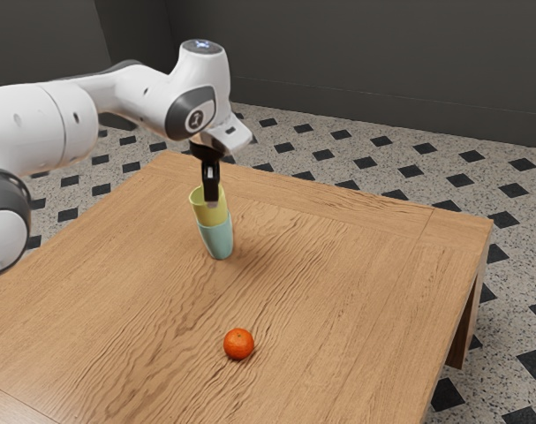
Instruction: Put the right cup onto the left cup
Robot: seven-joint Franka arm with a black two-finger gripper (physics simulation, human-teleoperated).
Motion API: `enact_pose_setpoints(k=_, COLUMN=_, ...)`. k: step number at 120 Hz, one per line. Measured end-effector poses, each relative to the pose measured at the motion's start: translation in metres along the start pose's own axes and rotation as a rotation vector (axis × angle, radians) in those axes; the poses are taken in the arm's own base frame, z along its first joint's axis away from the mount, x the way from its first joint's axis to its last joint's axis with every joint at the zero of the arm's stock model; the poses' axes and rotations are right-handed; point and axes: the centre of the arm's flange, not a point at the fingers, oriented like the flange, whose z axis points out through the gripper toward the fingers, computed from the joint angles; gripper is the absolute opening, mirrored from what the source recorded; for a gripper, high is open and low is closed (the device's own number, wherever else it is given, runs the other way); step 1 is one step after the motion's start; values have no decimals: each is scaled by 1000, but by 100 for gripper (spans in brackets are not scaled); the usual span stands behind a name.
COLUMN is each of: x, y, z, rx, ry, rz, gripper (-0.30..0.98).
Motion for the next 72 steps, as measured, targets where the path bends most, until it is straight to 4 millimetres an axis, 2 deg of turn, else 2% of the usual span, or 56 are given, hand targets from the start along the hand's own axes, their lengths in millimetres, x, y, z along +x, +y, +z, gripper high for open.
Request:
enact_pose_setpoints(k=23, x=-11, y=4, z=-33, rx=-8, ry=11, rz=-11, gripper=65)
enact_pose_setpoints(k=37, x=-30, y=13, z=-74, rx=-40, ry=27, rz=-32, gripper=67)
enact_pose_setpoints(k=59, x=-74, y=37, z=-148, rx=-61, ry=49, rz=-56, gripper=68)
enact_pose_setpoints(k=72, x=-94, y=49, z=-172, rx=-72, ry=46, rz=-64, gripper=68)
